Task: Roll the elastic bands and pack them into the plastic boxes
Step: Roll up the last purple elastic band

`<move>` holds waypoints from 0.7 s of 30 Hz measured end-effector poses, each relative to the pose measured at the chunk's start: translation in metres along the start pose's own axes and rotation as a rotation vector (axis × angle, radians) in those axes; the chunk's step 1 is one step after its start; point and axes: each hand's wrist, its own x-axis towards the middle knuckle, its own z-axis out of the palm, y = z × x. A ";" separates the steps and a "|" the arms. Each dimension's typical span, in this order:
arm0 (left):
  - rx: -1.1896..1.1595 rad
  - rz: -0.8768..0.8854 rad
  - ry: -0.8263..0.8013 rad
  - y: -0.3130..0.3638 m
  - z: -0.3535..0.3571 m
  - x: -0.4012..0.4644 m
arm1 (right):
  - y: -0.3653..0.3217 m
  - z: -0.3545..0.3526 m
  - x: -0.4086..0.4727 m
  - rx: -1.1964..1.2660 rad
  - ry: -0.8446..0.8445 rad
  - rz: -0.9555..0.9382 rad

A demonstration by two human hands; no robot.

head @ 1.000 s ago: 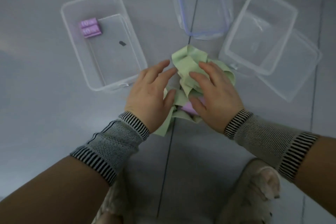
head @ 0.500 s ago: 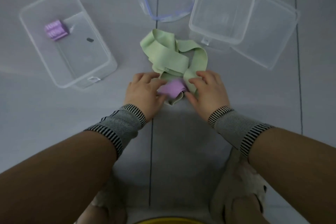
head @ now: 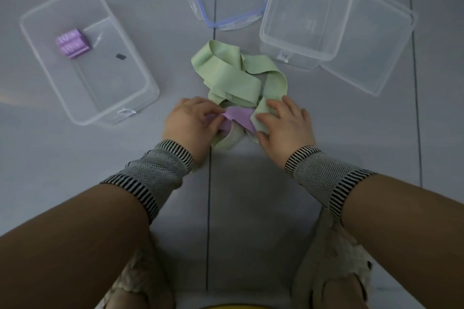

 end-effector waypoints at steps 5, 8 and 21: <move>-0.199 -0.119 -0.023 0.004 -0.015 -0.002 | -0.020 -0.005 0.002 0.118 0.232 -0.130; -0.219 -0.039 0.014 0.006 -0.019 -0.003 | -0.029 -0.007 0.007 0.143 0.266 -0.168; -0.228 -0.050 0.128 -0.006 -0.031 0.003 | -0.040 -0.049 0.025 0.420 0.544 -0.139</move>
